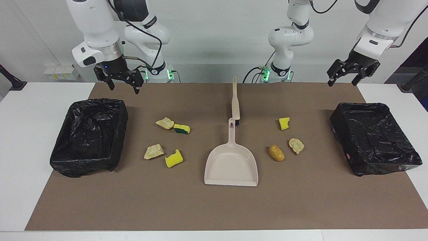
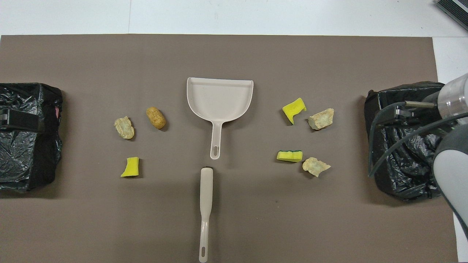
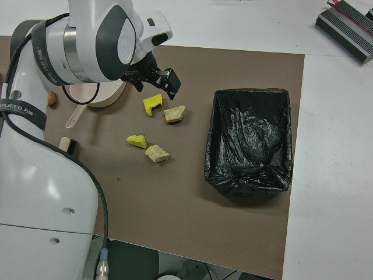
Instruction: Sweep and dump trash in bin
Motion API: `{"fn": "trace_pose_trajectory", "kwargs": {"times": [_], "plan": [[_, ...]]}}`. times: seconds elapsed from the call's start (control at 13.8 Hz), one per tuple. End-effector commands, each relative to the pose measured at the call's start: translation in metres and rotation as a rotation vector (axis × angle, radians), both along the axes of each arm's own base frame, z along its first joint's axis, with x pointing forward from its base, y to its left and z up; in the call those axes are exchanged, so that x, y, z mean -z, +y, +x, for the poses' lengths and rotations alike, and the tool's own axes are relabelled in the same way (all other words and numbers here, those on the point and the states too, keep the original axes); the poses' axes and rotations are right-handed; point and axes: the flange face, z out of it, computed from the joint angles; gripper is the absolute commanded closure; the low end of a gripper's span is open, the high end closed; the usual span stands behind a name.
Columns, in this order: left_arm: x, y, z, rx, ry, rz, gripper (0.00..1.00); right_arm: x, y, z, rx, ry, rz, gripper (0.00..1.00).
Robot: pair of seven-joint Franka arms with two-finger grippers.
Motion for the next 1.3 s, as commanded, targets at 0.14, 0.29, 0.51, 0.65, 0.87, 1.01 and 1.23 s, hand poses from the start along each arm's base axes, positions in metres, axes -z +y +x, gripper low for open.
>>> {"fn": "trace_pose_trajectory", "kwargs": {"times": [0.14, 0.29, 0.51, 0.65, 0.87, 1.01, 1.23], "plan": [[-0.002, 0.002, -0.006, -0.002, 0.002, -0.014, 0.0, -0.001, -0.003, 0.0, -0.016, -0.02, 0.005, 0.0], [-0.002, 0.002, -0.006, -0.002, 0.003, -0.014, 0.0, -0.001, -0.003, 0.0, -0.022, -0.02, 0.005, 0.0], [-0.001, 0.002, -0.006, -0.002, 0.004, -0.014, 0.0, -0.001, -0.003, 0.0, -0.024, -0.02, 0.005, 0.0], [0.0, 0.002, -0.006, 0.0, 0.007, -0.014, 0.0, 0.0, -0.002, -0.001, -0.027, -0.014, 0.005, 0.0], [0.004, -0.003, -0.009, 0.006, 0.015, -0.015, 0.0, -0.001, -0.001, -0.001, -0.024, -0.017, 0.005, 0.0], [0.017, -0.01, -0.021, 0.019, 0.032, -0.01, 0.0, 0.001, 0.001, -0.002, -0.031, -0.008, 0.004, 0.0], [0.02, -0.012, -0.023, 0.021, 0.041, -0.011, 0.0, 0.0, 0.009, 0.0, -0.04, -0.023, 0.006, 0.0]]}}
